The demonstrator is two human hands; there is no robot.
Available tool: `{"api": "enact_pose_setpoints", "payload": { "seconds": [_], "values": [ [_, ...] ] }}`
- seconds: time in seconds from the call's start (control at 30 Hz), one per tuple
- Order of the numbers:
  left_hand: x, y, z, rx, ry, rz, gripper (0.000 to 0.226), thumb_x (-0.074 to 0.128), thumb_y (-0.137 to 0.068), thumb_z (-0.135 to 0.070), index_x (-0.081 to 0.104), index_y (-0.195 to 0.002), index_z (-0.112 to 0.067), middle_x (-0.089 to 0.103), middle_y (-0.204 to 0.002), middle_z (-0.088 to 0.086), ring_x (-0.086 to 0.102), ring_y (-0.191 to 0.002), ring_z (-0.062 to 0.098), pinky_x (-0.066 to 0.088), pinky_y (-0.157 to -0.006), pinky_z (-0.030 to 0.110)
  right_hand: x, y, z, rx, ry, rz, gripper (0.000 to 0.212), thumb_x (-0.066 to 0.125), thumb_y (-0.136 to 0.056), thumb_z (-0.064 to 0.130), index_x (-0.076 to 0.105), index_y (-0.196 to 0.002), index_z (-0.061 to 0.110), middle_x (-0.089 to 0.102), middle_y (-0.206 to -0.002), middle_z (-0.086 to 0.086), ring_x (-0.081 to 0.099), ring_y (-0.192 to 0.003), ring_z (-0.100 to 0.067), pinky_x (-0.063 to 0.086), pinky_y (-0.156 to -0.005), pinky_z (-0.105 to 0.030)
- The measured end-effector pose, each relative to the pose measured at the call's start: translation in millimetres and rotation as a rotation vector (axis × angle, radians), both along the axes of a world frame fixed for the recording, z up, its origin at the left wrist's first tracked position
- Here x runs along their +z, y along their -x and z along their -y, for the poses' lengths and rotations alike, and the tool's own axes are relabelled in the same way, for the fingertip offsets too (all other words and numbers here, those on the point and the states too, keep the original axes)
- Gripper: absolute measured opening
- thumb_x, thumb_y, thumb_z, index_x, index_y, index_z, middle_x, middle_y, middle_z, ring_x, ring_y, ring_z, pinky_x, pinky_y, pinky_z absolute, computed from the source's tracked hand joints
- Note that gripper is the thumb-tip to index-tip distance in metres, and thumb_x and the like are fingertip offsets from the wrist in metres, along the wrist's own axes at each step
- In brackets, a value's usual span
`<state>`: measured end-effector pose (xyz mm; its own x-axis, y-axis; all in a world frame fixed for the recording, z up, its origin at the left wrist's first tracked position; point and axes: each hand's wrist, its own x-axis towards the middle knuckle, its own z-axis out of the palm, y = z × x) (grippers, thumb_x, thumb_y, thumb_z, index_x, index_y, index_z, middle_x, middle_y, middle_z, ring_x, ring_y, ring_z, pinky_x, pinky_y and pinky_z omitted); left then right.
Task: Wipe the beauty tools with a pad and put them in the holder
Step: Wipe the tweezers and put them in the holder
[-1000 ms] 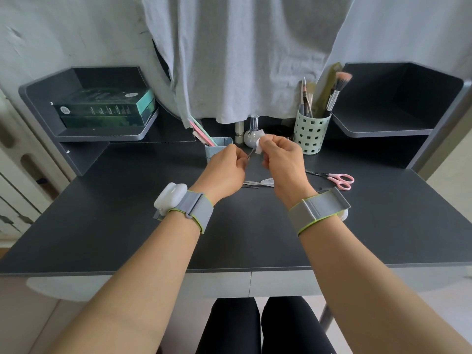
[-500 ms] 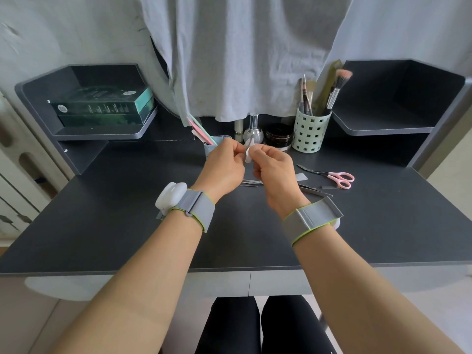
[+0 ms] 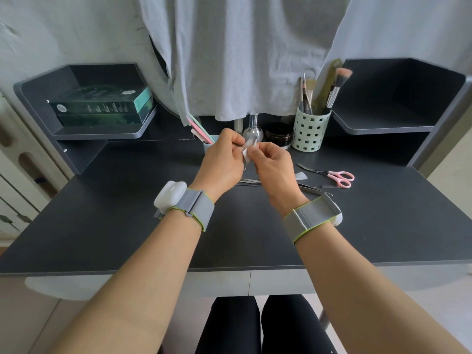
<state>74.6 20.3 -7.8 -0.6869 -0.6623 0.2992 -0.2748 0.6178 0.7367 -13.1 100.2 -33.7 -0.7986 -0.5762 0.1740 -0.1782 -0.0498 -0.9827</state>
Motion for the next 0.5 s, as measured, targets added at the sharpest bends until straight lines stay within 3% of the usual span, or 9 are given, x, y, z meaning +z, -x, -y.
{"api": "enact_pose_setpoints", "payload": {
  "seconds": [0.1,0.27,0.43,0.5],
  "values": [
    [6,2,3,0.014,0.049,-0.029,0.020,0.048,-0.102,-0.017,0.063,-0.115,-0.017,0.064,-0.100,-0.006,0.058,-0.087,0.009,0.036,-0.062,0.004,-2,1,0,0.004,-0.018,-0.019,0.017,0.060,-0.097,0.018,0.065,-0.081,0.013,0.047,-0.059,0.007,0.036,-0.053,-0.007,0.033,-0.055,-0.026],
    [11,7,7,0.003,0.105,-0.062,0.016,0.055,-0.098,-0.019,0.071,-0.099,-0.017,0.070,-0.099,-0.005,0.063,-0.089,0.011,0.039,-0.067,0.005,-4,2,-1,0.015,-0.037,-0.029,0.017,0.060,-0.098,0.019,0.065,-0.082,0.014,0.046,-0.057,0.011,0.035,-0.049,-0.003,0.032,-0.052,-0.021],
    [19,8,9,-0.042,0.102,-0.048,0.011,0.062,-0.093,-0.019,0.072,-0.090,-0.016,0.069,-0.088,-0.006,0.062,-0.077,0.009,0.047,-0.072,0.021,-6,3,-1,0.016,-0.063,-0.049,0.014,0.060,-0.098,0.019,0.067,-0.088,0.012,0.049,-0.056,0.014,0.040,-0.044,0.001,0.032,-0.049,-0.014],
    [20,9,10,-0.056,0.123,-0.014,0.009,0.063,-0.092,-0.019,0.070,-0.087,-0.018,0.065,-0.086,-0.008,0.056,-0.070,0.003,0.043,-0.070,0.019,-6,3,-2,0.016,-0.071,-0.071,0.014,0.060,-0.099,0.020,0.068,-0.090,0.011,0.050,-0.058,0.014,0.042,-0.045,0.002,0.033,-0.050,-0.014]
  ]
}}
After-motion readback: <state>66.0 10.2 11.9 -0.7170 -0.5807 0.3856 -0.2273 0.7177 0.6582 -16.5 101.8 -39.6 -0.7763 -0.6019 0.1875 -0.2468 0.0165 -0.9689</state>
